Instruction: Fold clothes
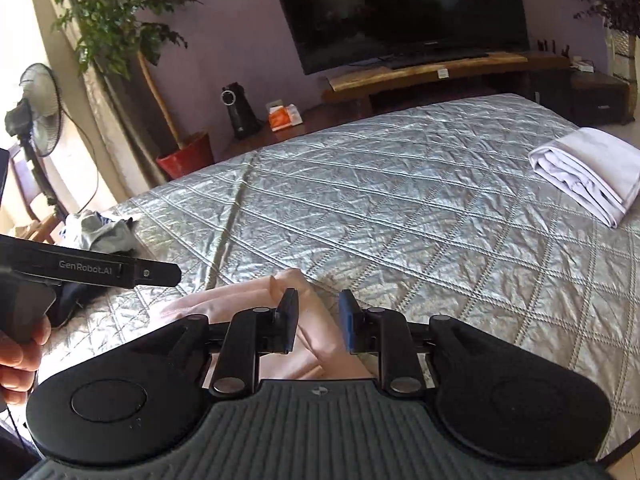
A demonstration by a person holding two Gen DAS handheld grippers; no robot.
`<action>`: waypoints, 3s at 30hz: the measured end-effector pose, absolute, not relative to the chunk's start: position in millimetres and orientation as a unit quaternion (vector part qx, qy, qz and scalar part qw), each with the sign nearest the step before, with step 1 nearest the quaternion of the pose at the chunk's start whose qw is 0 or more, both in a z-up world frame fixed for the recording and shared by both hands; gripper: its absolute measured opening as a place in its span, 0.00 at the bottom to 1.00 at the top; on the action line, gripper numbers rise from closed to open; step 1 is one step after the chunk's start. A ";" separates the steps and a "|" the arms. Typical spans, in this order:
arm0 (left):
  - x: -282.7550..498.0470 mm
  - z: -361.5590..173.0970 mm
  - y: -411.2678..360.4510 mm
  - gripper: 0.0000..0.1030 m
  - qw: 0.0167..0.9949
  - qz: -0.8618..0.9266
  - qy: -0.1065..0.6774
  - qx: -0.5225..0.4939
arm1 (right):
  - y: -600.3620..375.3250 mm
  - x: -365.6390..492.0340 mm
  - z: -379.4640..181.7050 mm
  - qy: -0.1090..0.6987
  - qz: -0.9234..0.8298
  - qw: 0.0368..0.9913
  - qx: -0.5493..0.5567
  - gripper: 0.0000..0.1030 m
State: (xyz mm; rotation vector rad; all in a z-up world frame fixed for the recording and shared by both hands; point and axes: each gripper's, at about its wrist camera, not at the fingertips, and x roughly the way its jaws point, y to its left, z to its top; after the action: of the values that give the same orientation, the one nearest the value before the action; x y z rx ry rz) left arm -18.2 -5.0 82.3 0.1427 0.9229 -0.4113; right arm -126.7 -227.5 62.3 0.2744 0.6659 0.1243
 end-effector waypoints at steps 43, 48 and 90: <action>-25.9 24.0 6.6 0.98 0.854 -0.156 0.488 0.090 | -283.1 -25.9 4.3 0.549 0.262 0.739 0.289 0.69; -24.4 21.2 8.1 1.00 0.855 -0.153 0.488 0.085 | -277.2 -10.0 -3.0 0.560 0.313 0.712 0.284 0.58; -8.8 57.4 13.3 0.82 0.888 -0.142 0.436 0.017 | -389.2 -72.2 18.1 0.308 0.198 0.715 0.596 0.12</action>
State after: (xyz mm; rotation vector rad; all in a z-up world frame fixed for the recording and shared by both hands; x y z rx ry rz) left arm -8.8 13.3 57.4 0.0359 0.9063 -0.2943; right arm -72.2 -389.2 18.1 1.3191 0.6832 0.4396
